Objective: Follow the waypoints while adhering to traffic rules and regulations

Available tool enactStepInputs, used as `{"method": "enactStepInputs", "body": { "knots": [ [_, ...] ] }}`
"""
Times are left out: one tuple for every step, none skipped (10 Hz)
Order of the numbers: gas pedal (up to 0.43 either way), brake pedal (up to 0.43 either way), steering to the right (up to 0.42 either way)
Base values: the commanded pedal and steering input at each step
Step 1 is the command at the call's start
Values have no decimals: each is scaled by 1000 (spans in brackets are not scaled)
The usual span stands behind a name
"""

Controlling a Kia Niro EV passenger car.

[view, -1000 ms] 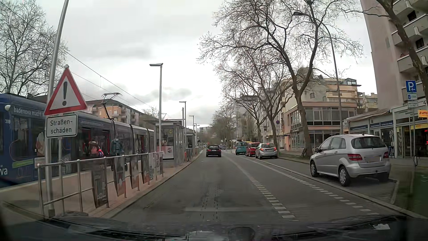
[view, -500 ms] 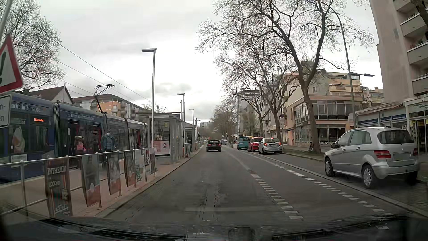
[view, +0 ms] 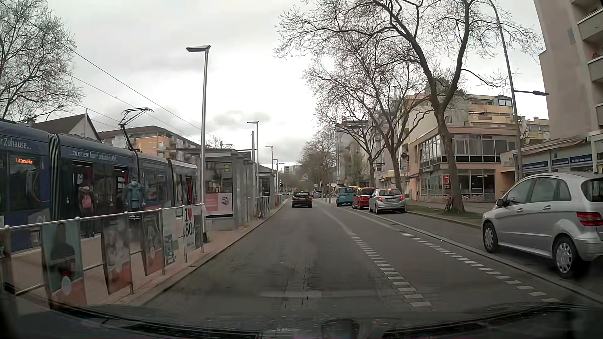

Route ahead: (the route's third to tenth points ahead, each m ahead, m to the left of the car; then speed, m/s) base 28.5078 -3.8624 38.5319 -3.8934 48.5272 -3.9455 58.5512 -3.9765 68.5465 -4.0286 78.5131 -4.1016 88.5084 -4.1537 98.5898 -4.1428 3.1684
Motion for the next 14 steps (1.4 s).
{"method": "enactStepInputs", "body": {
  "knots": [
    [130,0,-6],
    [130,0,-7],
    [130,0,-7],
    [130,0,-7],
    [130,0,-7],
    [130,0,-7],
    [130,0,-7],
    [130,0,-7],
    [130,0,-6],
    [130,0,-5],
    [130,0,-4],
    [130,0,-5],
    [130,0,-3],
    [138,0,-3]
  ]
}}
